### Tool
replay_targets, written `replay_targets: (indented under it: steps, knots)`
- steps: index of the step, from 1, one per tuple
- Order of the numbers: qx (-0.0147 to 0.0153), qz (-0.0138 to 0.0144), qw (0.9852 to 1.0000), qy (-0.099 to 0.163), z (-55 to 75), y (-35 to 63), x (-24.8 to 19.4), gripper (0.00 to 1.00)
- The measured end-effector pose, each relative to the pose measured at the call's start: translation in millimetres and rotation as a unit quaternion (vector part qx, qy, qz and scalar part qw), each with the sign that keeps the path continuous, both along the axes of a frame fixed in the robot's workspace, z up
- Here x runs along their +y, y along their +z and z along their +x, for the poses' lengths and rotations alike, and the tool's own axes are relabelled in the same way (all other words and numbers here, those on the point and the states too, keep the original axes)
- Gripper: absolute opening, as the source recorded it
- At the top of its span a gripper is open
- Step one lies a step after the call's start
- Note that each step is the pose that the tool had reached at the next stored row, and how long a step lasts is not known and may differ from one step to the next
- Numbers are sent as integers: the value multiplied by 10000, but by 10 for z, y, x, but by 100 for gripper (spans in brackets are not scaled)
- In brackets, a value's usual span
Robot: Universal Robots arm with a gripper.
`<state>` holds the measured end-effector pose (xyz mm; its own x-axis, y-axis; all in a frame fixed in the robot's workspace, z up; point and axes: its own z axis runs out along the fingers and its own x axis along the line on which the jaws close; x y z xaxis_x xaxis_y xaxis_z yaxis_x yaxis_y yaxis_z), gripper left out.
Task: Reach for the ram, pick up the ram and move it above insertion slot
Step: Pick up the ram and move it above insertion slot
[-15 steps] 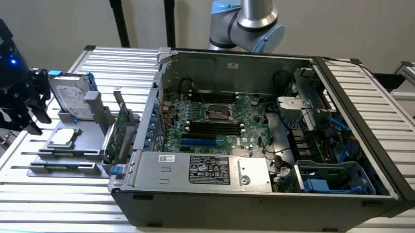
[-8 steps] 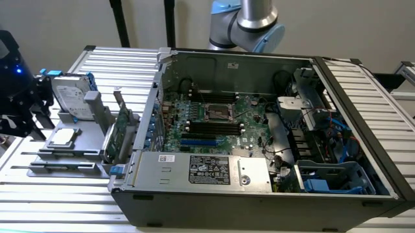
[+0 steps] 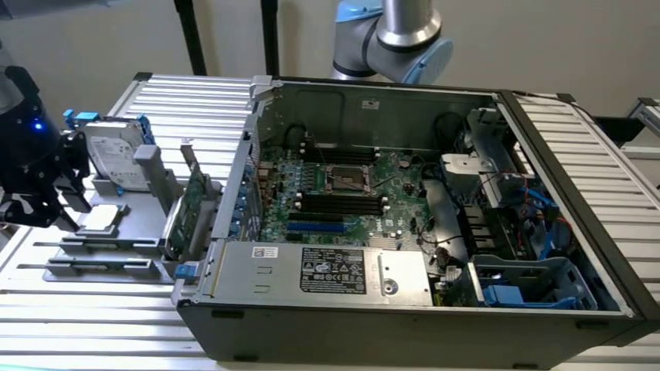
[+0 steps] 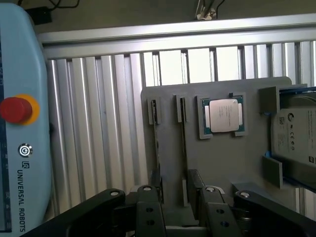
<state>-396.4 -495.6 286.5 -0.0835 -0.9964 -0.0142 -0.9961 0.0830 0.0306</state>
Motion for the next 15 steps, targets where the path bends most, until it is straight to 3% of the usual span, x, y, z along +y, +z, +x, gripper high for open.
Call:
replay_targets:
  steps: [15]
  knots:
    - [0,0,10000,28,0,-236,-61,36]
